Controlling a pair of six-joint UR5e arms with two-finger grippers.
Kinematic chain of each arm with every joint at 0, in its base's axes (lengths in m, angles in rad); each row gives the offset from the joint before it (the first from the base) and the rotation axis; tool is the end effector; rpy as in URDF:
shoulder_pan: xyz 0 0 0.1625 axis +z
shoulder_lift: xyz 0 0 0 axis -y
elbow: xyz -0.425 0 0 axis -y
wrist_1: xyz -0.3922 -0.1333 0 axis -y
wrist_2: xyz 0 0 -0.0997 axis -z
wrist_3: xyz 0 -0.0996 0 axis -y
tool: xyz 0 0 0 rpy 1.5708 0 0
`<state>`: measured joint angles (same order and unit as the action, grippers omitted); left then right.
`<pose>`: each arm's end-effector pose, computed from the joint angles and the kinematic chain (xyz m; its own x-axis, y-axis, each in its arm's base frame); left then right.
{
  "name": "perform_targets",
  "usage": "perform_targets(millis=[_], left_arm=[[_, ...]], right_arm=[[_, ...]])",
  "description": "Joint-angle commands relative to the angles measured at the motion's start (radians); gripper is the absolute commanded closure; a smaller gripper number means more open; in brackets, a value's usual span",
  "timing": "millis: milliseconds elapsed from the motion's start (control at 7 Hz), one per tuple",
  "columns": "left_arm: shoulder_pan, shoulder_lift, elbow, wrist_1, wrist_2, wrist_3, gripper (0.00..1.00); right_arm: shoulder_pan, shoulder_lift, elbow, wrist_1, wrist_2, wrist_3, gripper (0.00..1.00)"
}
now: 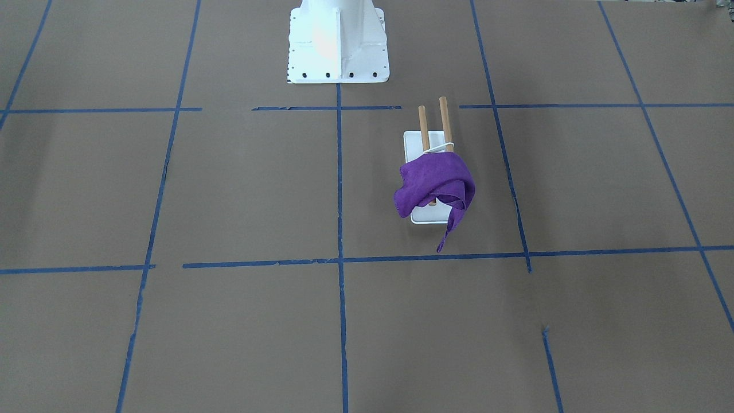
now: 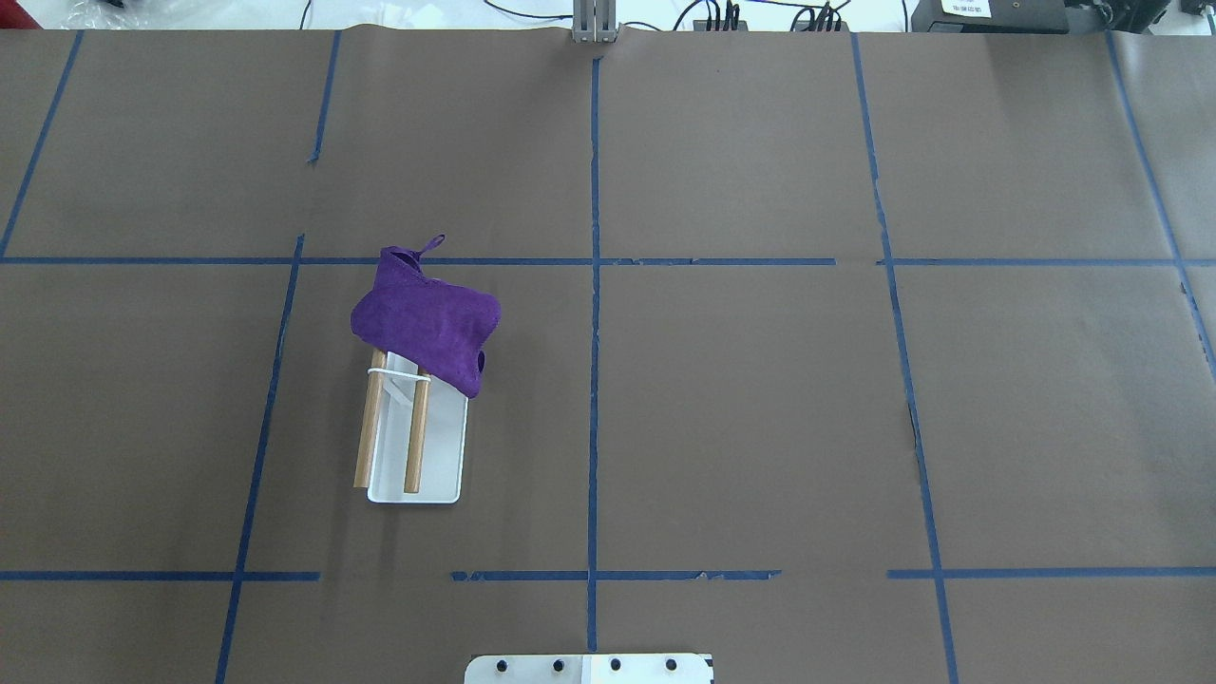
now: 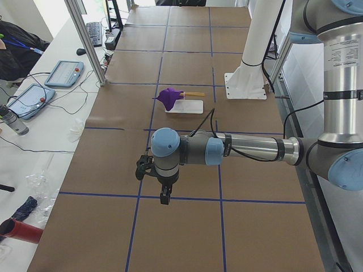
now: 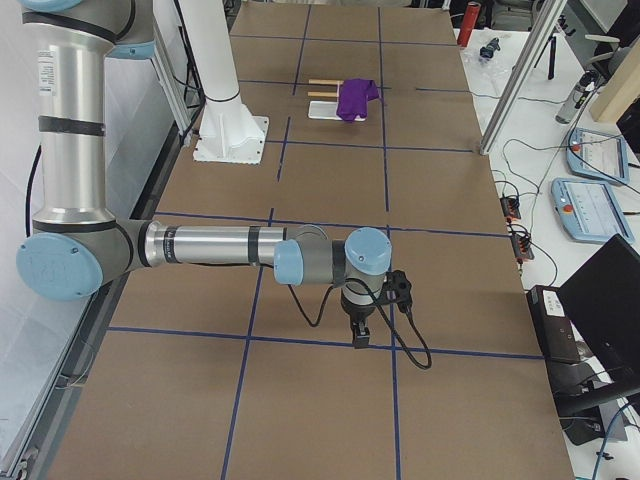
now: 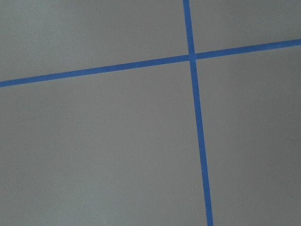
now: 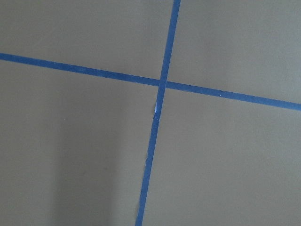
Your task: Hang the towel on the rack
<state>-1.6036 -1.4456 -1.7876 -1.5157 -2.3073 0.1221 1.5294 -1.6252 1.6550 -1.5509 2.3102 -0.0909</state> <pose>-0.0808 -0.4374 0.6184 0.7397 0.1219 -0.6618 -0.0577 0.9913 0.1180 0.0466 -0.4745 0.6437 0.7301 -0.1543 0.6657 0.1080 0.9880 0.1106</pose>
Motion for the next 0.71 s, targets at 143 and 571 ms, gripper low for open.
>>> perform_targets(millis=[143, 571], left_arm=[[-0.004, 0.004, -0.046, 0.003, -0.004, -0.001, 0.00], [-0.004, 0.010, -0.032, 0.003, -0.004, -0.001, 0.00]], right_arm=[[0.000, 0.001, 0.000, 0.000, 0.000, -0.001, 0.00], [0.000, 0.001, 0.000, 0.000, 0.000, 0.000, 0.00]])
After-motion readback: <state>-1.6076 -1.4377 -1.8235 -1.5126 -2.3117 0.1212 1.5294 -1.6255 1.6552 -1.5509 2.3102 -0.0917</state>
